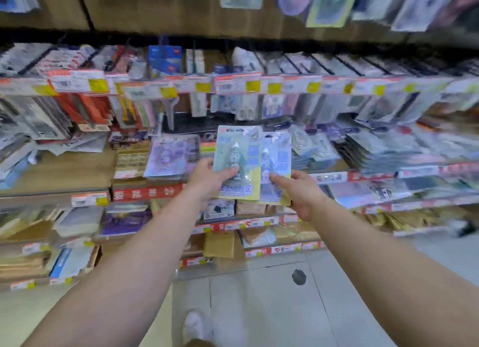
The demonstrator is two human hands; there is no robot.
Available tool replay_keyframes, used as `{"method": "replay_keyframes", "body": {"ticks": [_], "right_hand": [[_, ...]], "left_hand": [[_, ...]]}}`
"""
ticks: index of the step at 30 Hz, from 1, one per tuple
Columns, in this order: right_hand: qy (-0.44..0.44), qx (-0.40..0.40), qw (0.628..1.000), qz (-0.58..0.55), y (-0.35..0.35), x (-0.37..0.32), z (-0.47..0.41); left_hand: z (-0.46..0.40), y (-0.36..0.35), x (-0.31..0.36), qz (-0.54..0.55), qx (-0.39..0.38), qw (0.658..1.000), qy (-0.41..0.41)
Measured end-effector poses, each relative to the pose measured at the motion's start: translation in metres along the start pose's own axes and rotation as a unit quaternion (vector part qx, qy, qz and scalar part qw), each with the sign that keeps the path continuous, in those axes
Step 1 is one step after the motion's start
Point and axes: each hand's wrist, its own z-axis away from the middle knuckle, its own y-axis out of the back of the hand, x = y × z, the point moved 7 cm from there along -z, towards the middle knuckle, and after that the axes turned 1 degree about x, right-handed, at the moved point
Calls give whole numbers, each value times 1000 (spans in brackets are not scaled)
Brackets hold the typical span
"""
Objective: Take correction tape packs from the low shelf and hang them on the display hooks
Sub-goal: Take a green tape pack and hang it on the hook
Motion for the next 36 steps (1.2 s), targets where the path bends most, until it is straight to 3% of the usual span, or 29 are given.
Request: {"method": "replay_keyframes", "body": {"ticks": [6,13,24,32,36], "right_hand": [[54,28,998,-29,105,-8,54],[89,62,994,-35,180,-30,86],[166,80,980,-76,218,-108,75],[215,100,968,-81,224,-175,38],[233,72,964,-104,212,-204,24]], "left_hand": [[47,-76,25,-6,-35,999,-37],[91,-139,82,-67,-32,989,-127],[87,-175,171,-65,-65,978,-186],[49,-185,225,1,-50,971,-235],[32,-181,249,16,-33,965,-260]]}}
